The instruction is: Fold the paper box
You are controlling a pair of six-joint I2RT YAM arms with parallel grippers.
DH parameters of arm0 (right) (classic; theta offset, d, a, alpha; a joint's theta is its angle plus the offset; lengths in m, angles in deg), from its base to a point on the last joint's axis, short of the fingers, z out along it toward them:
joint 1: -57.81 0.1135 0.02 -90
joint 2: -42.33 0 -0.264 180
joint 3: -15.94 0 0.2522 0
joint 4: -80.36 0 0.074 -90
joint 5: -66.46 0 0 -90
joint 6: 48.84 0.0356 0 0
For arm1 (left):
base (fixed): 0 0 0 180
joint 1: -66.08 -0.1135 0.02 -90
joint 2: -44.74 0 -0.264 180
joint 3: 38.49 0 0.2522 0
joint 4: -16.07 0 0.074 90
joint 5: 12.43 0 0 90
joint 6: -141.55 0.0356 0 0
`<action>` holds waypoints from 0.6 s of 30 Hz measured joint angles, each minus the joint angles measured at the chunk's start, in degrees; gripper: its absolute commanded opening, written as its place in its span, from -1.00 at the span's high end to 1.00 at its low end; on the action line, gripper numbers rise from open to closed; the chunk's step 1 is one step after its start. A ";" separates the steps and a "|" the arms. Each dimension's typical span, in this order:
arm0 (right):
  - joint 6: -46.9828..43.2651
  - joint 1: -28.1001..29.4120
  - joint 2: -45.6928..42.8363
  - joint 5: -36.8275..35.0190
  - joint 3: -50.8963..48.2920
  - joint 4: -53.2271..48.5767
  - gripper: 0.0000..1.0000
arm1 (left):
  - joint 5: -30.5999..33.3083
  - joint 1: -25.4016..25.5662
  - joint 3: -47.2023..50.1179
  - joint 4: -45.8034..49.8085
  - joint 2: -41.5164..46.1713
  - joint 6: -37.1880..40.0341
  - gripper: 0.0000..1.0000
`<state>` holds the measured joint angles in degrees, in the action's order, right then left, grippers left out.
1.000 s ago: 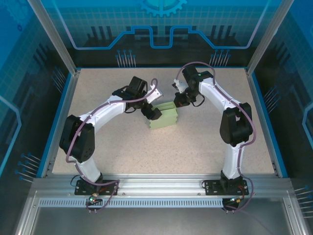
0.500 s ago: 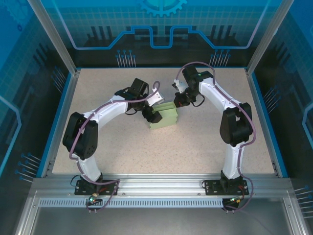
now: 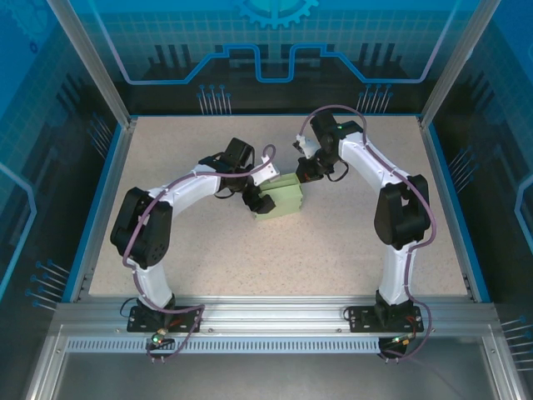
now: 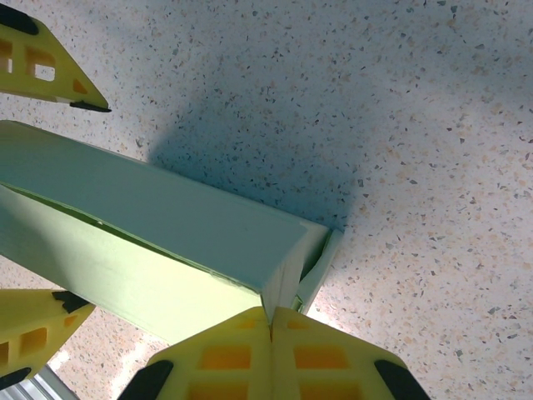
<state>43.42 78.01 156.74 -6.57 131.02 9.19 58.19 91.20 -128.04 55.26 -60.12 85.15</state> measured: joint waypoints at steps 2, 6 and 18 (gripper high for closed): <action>0.00 0.00 0.00 0.00 0.00 0.00 1.00 | 0.02 0.00 0.00 -0.20 -0.22 -0.07 -0.74; 0.02 0.00 0.00 0.00 0.00 0.00 1.00 | 0.00 0.00 0.00 -0.26 -0.61 -0.22 -0.64; 0.04 0.00 -0.02 -0.07 -0.09 0.04 1.00 | 0.04 0.13 0.39 -0.66 -1.14 -1.44 -0.30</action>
<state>43.46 78.01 156.72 -6.63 130.93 9.23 58.24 91.33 -127.65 54.61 -61.26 83.71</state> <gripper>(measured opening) 0.053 0.675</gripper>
